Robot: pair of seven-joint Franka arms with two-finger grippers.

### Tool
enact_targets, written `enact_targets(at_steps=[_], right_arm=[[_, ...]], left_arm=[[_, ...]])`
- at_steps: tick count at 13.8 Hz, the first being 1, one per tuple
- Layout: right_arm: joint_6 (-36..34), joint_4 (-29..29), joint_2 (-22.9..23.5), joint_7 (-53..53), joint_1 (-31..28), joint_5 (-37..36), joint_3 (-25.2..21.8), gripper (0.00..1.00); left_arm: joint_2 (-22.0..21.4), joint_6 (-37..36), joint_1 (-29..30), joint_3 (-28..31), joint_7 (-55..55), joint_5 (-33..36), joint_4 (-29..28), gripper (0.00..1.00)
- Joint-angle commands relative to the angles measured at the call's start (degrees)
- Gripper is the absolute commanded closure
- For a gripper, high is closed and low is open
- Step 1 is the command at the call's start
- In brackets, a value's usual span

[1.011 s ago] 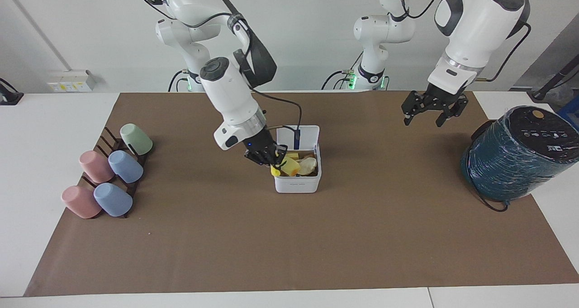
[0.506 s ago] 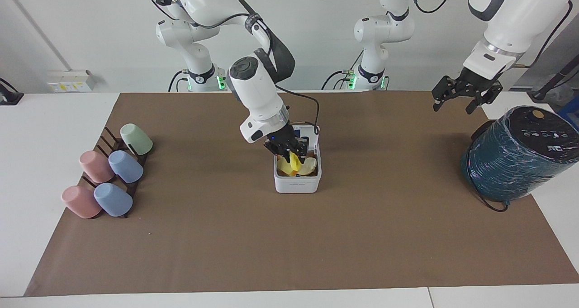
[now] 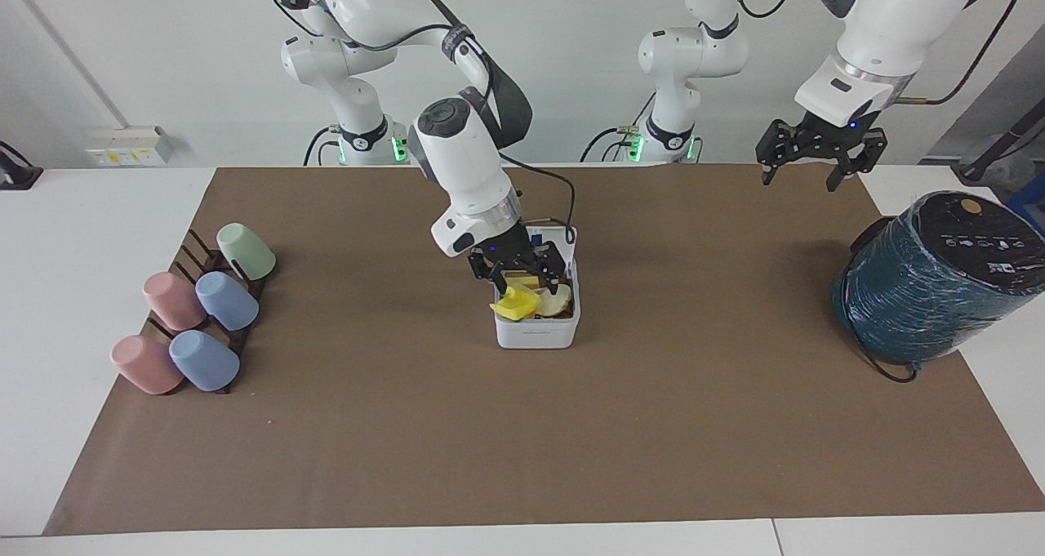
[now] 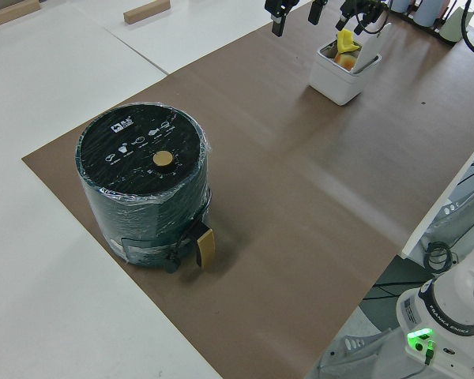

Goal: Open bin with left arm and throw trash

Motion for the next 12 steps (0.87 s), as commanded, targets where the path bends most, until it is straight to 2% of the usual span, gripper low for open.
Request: enact_targets(at_steps=[1, 4, 7, 10, 12], right_arm=[[0.03, 0.18, -1.57, -0.38, -2.58, -7.47, 0.17, 0.00], [0.64, 0.01, -1.75, -1.34, -3.64, -8.89, 0.34, 0.00], [3.52, -0.78, -0.70, -8.71, -5.05, -8.81, 0.43, 0.00], [6.09, -0.78, 0.45, -10.31, -5.48, -8.80, 0.35, 0.00], [5.83, -0.43, 0.54, -15.30, -8.71, -8.98, 0.26, 0.00]], left_arm=[[-0.44, 0.43, -0.07, 0.65, 0.04, 1.28, -1.06, 0.00], [-1.84, 0.52, 0.02, 0.91, 0.21, 1.28, -3.78, 0.00], [-2.11, 0.52, 0.02, 1.09, 0.48, 1.28, -4.40, 0.00], [-2.11, 1.57, 0.02, 1.17, 0.74, 1.28, -4.49, 0.00], [-2.11, 1.57, 0.02, 1.17, 0.74, 1.28, -4.49, 0.00]])
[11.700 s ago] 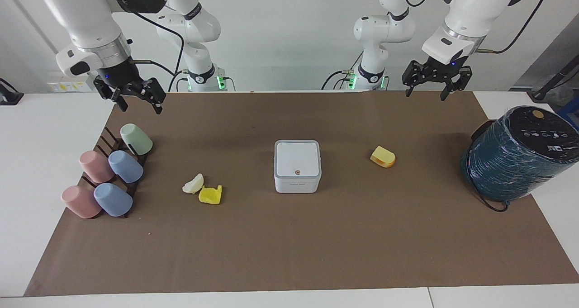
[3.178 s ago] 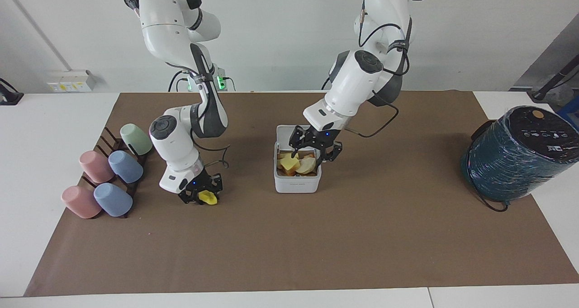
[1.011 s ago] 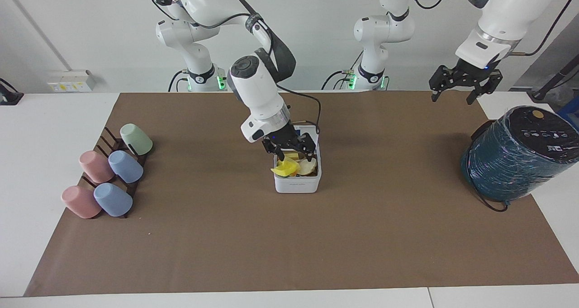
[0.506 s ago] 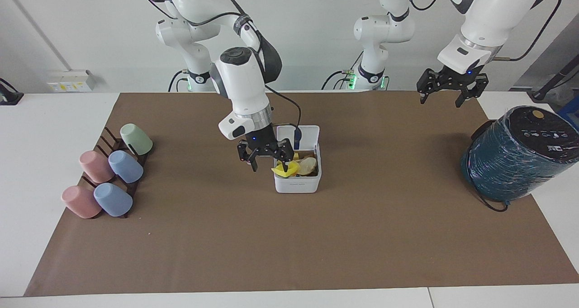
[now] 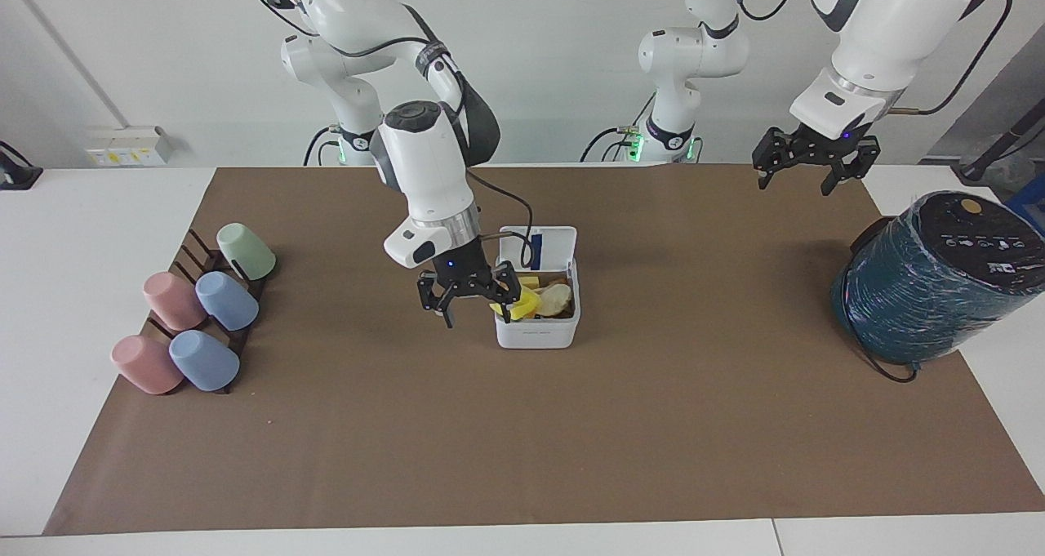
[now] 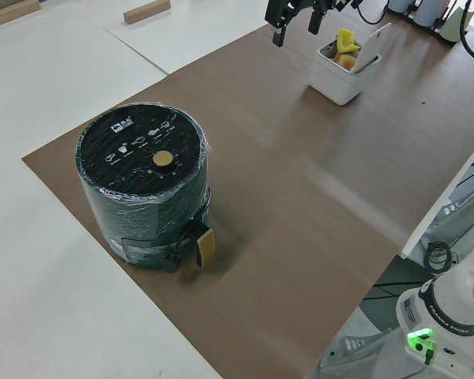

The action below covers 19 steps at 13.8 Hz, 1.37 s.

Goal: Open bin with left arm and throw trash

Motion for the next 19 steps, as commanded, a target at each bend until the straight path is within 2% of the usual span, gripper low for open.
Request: enact_targets(at_steps=[1, 5, 8, 14, 15, 17, 19], right_arm=[[0.76, 0.33, -0.06, -6.17, -5.96, -1.27, 0.45, 0.00], [-2.38, 2.17, -1.72, -8.12, -12.56, -4.51, -0.43, 0.00], [-15.36, 6.21, -5.32, -8.65, -15.20, -4.87, -0.52, 0.00], [-37.00, 6.22, -17.88, -13.56, -19.16, -3.47, -0.43, 0.00], [-40.43, 6.04, -19.55, -14.10, -19.60, -2.16, -0.61, 0.00], [-46.15, 3.77, -23.86, -15.41, -18.64, 0.04, -4.45, 0.00], [-45.66, -1.83, -26.67, -18.92, -18.73, 0.05, -5.27, 0.00]], left_arm=[[-1.80, 1.60, -0.08, 0.09, 0.53, 1.24, -2.20, 0.00], [-1.71, 4.14, -0.17, 0.09, 0.35, 1.07, -2.20, 0.00], [-1.62, 5.20, -0.08, 0.09, 0.27, 1.07, -2.29, 0.00], [-1.62, 5.03, -0.17, 0.09, 0.27, 1.07, -2.29, 0.00], [-1.62, 5.03, -0.34, 0.09, 0.27, 1.07, -2.29, 0.00], [-1.62, 5.03, -0.70, 0.09, 0.18, 1.07, -2.29, 0.00], [-1.62, 5.03, -0.70, 0.09, 0.09, 1.16, -2.29, 0.00]])
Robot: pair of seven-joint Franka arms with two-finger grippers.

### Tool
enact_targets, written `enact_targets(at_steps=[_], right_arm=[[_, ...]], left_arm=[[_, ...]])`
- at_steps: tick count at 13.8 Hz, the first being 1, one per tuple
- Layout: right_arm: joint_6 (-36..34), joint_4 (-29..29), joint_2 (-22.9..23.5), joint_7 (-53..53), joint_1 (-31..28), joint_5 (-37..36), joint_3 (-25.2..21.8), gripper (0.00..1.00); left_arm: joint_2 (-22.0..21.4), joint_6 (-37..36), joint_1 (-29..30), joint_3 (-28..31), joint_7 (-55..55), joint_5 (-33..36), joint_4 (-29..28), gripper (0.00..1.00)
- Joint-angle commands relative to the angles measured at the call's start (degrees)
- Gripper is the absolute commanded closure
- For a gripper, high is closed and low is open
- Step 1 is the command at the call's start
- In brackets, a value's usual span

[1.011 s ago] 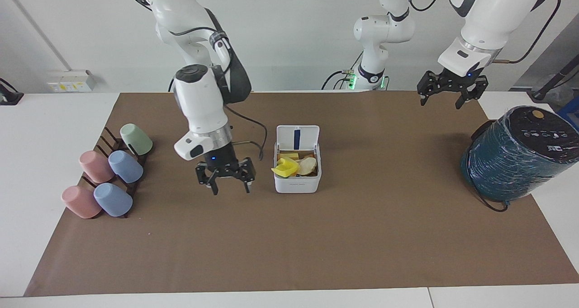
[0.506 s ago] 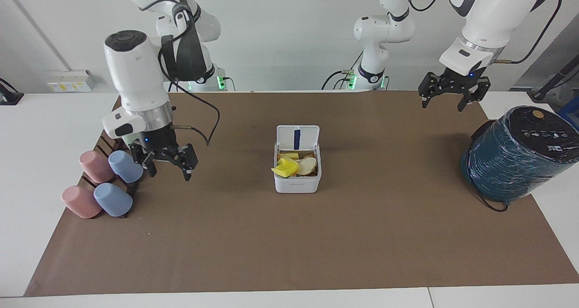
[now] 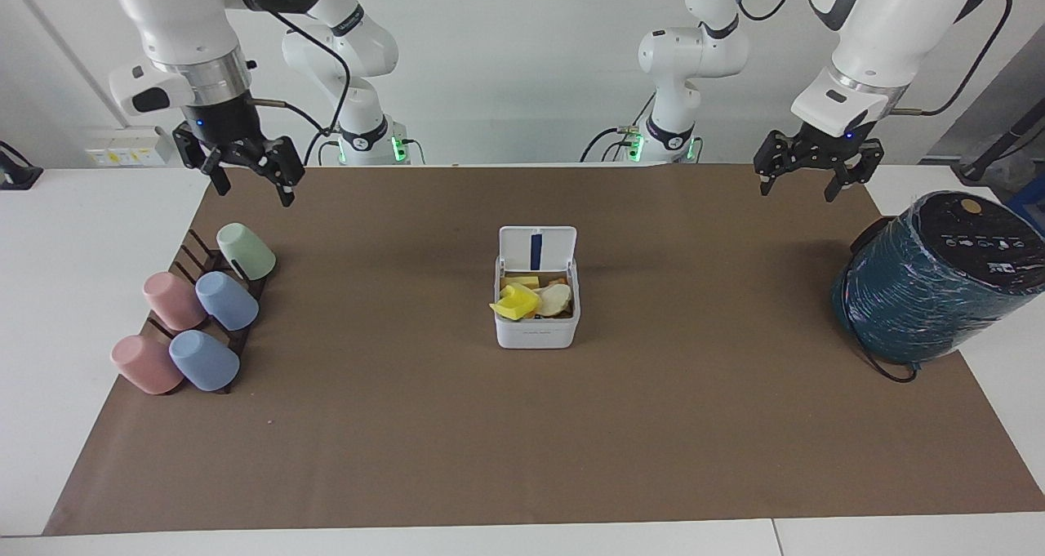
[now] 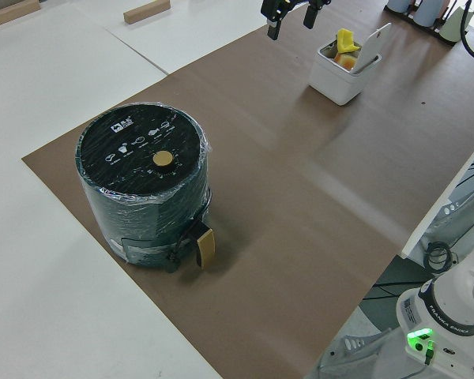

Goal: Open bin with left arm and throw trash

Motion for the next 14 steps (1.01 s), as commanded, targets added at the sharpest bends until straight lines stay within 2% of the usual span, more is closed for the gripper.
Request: enact_targets(at_steps=[1, 4, 14], right_arm=[[2.03, -7.83, -4.40, -3.53, -0.30, 1.45, -1.13, 0.00], [1.87, -6.09, -3.44, -3.79, 1.64, 2.94, -3.94, 0.00], [-0.42, -6.61, -3.53, -8.45, 1.81, 3.83, -3.77, 0.00]], left_arm=[[-1.59, 1.39, -0.30, 0.27, 0.17, 1.07, -2.09, 0.00], [-1.59, 1.39, -0.64, 0.27, 0.35, 1.16, -2.09, 0.00], [-1.59, 2.27, -0.12, 0.18, 0.09, 1.07, -2.09, 0.00]])
